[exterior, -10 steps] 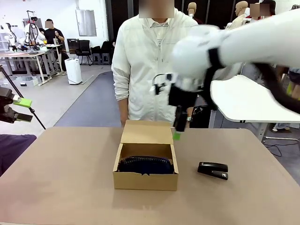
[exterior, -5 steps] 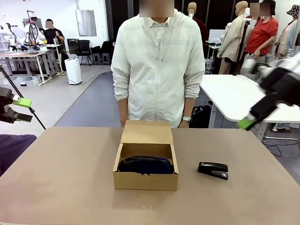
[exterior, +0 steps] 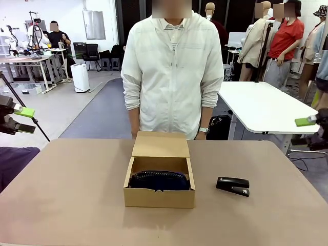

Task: Pack the items into the box.
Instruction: Pick up the item specified by the human and place it in the Mailer Box, then close the Mailer Box.

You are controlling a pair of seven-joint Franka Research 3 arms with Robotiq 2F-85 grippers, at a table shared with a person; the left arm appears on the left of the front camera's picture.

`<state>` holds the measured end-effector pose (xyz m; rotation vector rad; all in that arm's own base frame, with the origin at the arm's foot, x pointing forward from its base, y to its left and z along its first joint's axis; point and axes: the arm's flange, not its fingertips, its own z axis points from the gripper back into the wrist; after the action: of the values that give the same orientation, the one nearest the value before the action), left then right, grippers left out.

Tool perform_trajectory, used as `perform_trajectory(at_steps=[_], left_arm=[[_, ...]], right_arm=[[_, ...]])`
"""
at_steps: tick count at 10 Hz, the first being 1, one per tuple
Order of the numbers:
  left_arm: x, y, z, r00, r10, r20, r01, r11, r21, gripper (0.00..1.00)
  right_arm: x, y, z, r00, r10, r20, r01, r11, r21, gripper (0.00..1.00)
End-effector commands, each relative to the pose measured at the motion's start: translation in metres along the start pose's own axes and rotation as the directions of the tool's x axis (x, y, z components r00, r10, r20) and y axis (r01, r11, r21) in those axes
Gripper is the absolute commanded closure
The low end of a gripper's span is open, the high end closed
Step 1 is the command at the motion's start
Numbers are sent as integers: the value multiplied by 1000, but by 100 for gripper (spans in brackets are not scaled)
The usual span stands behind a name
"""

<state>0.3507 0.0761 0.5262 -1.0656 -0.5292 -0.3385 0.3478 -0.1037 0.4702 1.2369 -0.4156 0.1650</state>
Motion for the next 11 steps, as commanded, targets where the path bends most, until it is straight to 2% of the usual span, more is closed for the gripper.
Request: perform_trajectory(at_steps=[1,11], left_arm=[[0,-2,2,1000,4,-9,-4,1000,-5,0],[0,-2,2,1000,4,-9,-4,1000,-5,0]], right_arm=[[-4,46,5,990,88,-106,-98,990,-100,0],[-4,46,5,990,88,-106,-98,990,-100,0]])
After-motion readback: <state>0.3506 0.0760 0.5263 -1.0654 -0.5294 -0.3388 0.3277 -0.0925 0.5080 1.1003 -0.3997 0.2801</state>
